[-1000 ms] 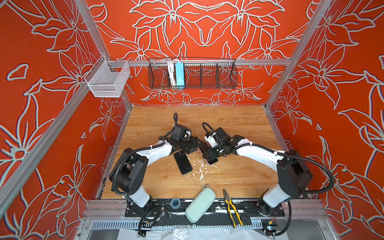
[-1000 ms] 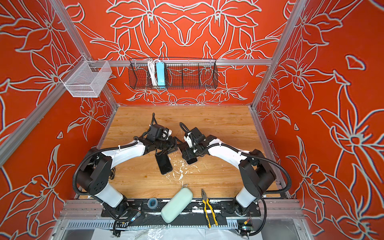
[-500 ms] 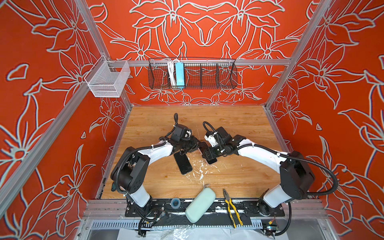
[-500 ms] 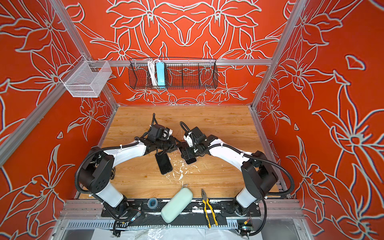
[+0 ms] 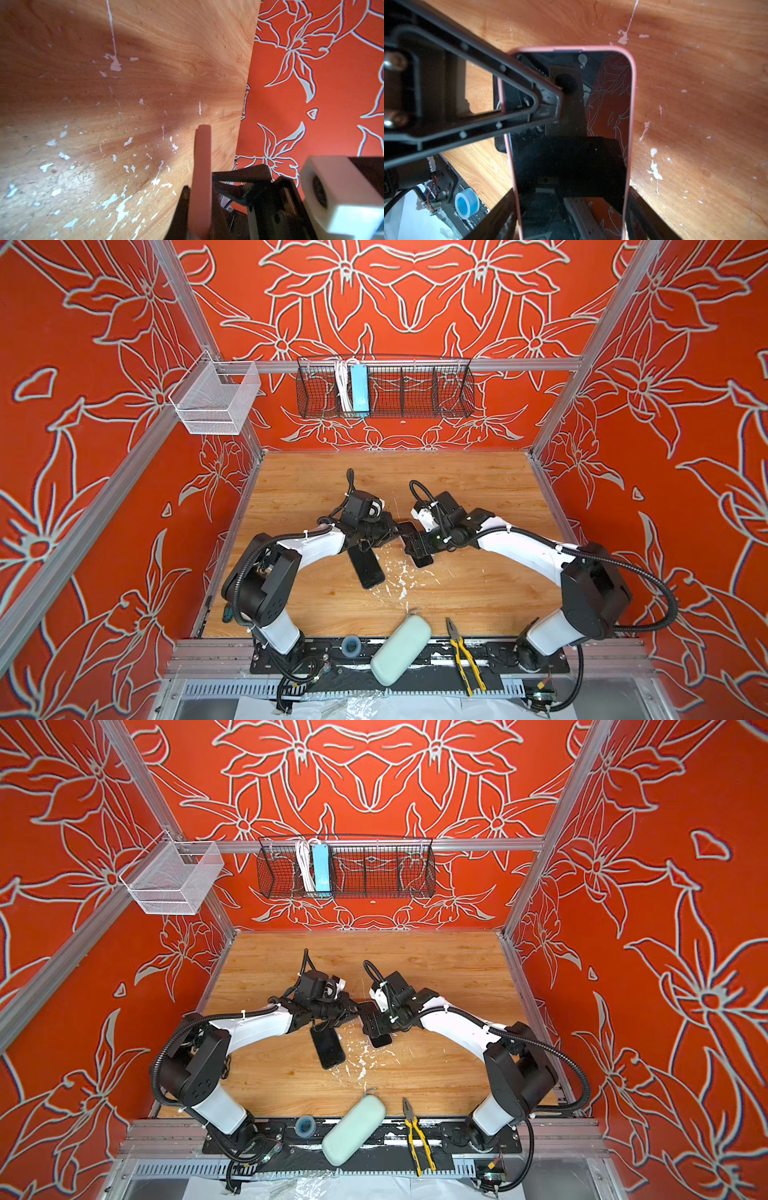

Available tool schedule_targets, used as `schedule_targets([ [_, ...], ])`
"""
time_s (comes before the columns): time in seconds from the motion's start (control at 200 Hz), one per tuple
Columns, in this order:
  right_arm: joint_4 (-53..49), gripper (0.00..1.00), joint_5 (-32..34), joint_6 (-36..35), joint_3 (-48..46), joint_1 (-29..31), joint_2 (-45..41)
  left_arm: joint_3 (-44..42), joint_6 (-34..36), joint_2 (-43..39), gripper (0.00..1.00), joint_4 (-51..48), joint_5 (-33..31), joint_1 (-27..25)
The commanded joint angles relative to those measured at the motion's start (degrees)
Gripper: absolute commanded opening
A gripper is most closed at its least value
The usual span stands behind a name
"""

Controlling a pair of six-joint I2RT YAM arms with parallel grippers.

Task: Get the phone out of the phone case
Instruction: 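Move the left gripper to the pink case edge beside the right gripper, then pinch the case edge with the left gripper while the right gripper lifts the phone away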

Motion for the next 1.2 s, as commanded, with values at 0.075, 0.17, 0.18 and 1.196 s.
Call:
schedule_targets([
  [0.075, 2.63, 0.57, -0.75, 0.16, 1.42, 0.63, -1.56, -0.60, -1.41, -0.52, 0.00, 1.90, 0.26, -0.59],
  [0.17, 2.71, 0.57, -0.65, 0.16, 1.42, 0.58, -1.67, -0.92, -1.67, -1.02, 0.00, 2.72, 0.07, -0.67],
  [0.18, 2.70, 0.57, -0.66, 0.16, 1.44, 0.58, -1.63, -0.90, -1.67, -1.01, 0.00, 2.86, 0.07, -0.72],
  [1.196, 4.12, 0.86, -4.42, 0.45, -1.22, -1.60, -4.88, -0.58, -3.39, -1.63, 0.00, 8.03, 0.87, -0.85],
])
